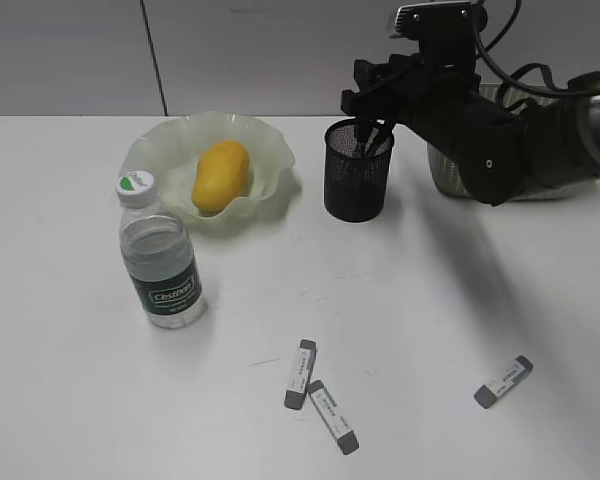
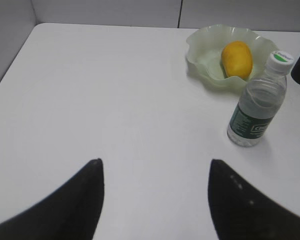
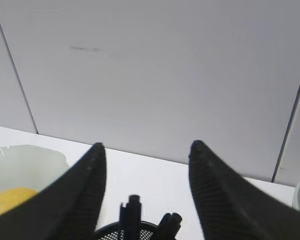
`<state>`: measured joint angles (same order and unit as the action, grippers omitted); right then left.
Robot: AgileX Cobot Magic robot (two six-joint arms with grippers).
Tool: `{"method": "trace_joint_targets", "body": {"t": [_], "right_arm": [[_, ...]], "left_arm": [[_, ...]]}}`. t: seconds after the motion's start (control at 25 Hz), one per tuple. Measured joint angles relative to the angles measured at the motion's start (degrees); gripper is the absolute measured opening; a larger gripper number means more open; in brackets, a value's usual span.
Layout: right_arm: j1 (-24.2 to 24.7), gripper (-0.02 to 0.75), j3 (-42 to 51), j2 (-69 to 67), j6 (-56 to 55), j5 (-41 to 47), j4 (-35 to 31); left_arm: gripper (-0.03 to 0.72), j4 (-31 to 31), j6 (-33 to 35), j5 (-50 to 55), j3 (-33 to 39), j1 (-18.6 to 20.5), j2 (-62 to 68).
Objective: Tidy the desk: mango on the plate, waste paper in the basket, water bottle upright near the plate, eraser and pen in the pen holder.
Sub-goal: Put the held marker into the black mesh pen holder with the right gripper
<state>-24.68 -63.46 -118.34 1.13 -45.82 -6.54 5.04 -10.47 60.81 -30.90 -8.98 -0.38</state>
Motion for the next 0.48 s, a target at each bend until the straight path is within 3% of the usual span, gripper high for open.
{"method": "trace_joint_targets", "body": {"t": [0.16, 0.28, 0.48], "right_arm": [[0.00, 0.499, 1.08, 5.76, 0.02, 5.57, 0.00], [0.00, 0.492, 1.13, 16.48, 0.99, 23.64, 0.30], [0.00, 0.410, 1.78, 34.72, 5.00, 62.43, 4.80]], "left_arm": [[0.487, 0.00, 0.00, 0.00, 0.00, 0.00, 0.00], [0.487, 0.00, 0.00, 0.00, 0.00, 0.00, 0.00], [0.487, 0.00, 0.00, 0.00, 0.00, 0.00, 0.00]]}}
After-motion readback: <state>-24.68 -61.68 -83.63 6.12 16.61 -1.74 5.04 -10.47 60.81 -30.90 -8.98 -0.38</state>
